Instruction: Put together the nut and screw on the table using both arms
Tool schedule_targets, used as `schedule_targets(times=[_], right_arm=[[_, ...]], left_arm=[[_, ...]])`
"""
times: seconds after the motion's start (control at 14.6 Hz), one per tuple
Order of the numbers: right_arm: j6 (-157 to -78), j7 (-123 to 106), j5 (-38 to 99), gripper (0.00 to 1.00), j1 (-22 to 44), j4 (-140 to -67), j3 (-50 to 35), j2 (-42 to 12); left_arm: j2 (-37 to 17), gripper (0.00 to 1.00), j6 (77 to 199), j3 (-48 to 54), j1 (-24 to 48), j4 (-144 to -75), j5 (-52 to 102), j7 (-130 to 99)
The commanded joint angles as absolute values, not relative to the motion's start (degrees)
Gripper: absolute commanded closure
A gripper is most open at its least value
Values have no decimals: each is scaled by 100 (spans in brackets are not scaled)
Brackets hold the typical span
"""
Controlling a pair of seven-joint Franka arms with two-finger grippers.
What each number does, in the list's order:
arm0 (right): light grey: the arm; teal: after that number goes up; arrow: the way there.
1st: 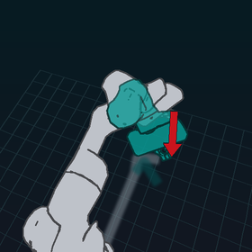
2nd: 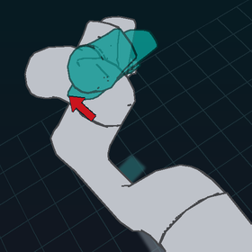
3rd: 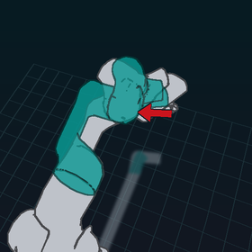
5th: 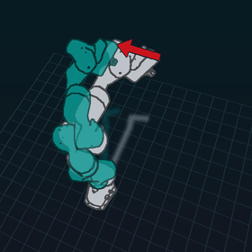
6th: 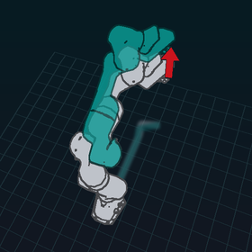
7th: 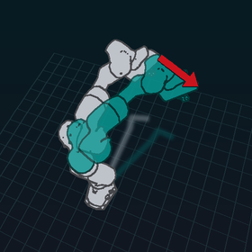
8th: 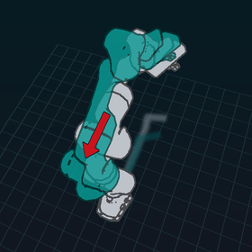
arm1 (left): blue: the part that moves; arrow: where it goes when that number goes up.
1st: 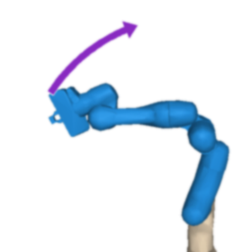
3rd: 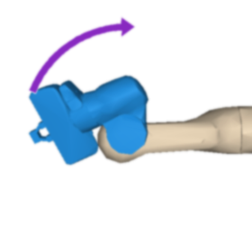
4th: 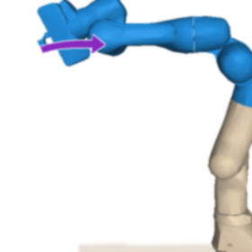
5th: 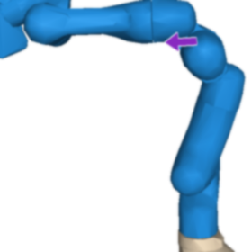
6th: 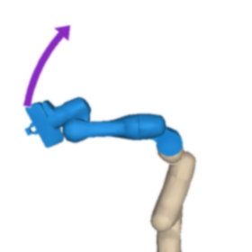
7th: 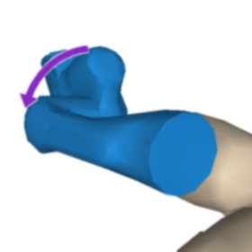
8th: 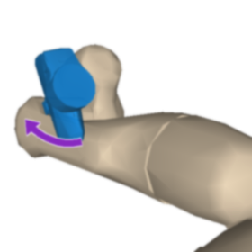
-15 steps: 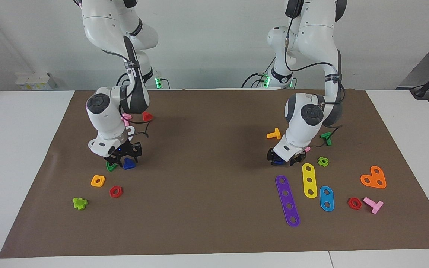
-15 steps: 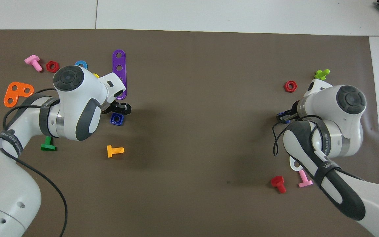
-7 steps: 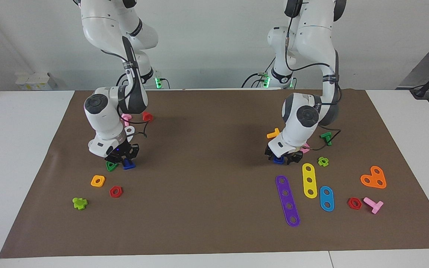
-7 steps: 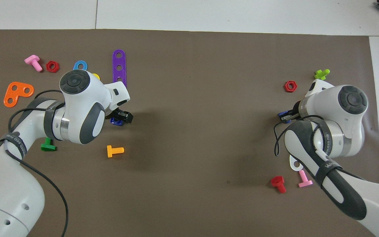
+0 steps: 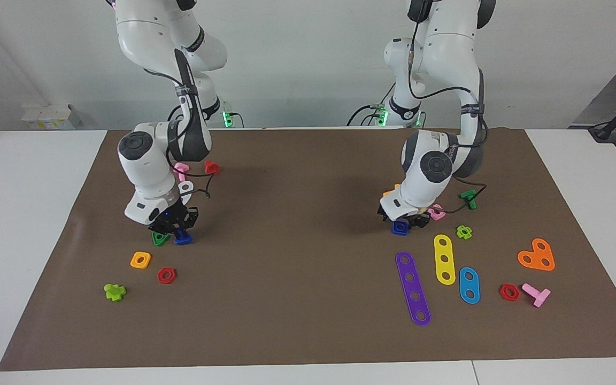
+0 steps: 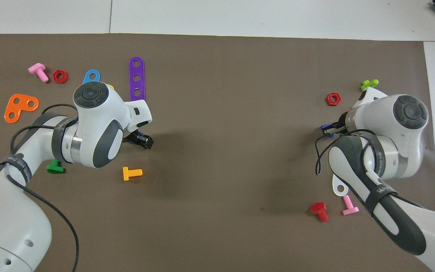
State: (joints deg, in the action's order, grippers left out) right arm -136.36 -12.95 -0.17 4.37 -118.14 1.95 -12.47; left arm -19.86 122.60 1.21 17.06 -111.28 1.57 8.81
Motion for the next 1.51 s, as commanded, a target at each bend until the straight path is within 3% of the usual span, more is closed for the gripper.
schedule_targets(times=[0.0, 0.14, 0.34, 0.55, 0.89, 1.17, 1.23, 1.44], right_arm=[[-12721, -679, 70, 100, 614, -11095, 167, -1011], [-12219, -74, 35, 100, 965, -10480, 167, -1107], [-12270, 1270, -35, 100, 1746, -9995, 167, -1309], [-12226, 2921, -52, 100, 2766, -9100, 176, -2062], [-12331, 4690, -543, 100, 3768, -8106, 193, -3266], [-12857, 5256, -1090, 100, 3902, -8015, 167, -3639], [-12937, 5256, -1090, 100, 3902, -8085, 167, -3639], [-13323, 5256, -1107, 100, 3885, -8296, 167, -3708]], left_arm=[[-1740, 21, 12278, 35, 1784, -11434, 246, 1046], [-1740, 22, 12340, 35, 1775, -11470, 246, 1116], [-1740, 27, 12331, 35, 1784, -11470, 246, 1116], [-1740, 39, 12349, 35, 1784, -11470, 246, 1107], [-1740, 54, 12524, 35, 1793, -11513, 246, 1055], [-1740, 66, 12647, 35, 1784, -11549, 246, 1055], [-1740, 63, 12647, 35, 1784, -11549, 246, 1055], [-1740, 16, 12639, 26, 1784, -11549, 246, 1072]])
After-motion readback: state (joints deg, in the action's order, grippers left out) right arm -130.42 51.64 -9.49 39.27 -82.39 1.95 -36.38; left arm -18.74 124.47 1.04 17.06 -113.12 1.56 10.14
